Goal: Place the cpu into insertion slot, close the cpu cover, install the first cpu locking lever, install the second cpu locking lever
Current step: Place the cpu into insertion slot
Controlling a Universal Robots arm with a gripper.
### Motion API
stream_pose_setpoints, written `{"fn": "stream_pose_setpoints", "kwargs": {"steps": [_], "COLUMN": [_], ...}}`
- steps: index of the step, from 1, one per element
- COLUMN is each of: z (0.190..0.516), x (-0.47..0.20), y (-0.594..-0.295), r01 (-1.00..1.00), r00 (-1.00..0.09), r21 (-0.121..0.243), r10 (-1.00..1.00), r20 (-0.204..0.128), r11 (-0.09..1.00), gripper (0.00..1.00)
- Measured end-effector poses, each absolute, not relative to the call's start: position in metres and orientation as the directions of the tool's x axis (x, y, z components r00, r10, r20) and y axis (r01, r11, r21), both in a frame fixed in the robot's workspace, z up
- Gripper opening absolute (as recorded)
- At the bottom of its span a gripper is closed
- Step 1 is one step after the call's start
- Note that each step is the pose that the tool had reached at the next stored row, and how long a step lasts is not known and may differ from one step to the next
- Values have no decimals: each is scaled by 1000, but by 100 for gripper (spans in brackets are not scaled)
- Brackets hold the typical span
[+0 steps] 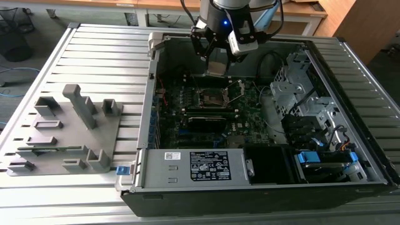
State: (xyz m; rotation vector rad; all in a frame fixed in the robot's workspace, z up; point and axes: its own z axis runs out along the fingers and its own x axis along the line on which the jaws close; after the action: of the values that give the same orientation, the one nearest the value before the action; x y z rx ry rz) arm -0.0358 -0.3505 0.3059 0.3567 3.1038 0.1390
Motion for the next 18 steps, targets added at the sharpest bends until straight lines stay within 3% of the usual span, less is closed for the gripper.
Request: {"fn": "stream_pose_setpoints", "kwargs": {"steps": [18], "z": [305], "x": [-36], "y": [-350], "r01": [283], "r00": [-959], "r21": [90], "r10": [285], "r20": [-4], "r11": [955], "gripper": [54]}}
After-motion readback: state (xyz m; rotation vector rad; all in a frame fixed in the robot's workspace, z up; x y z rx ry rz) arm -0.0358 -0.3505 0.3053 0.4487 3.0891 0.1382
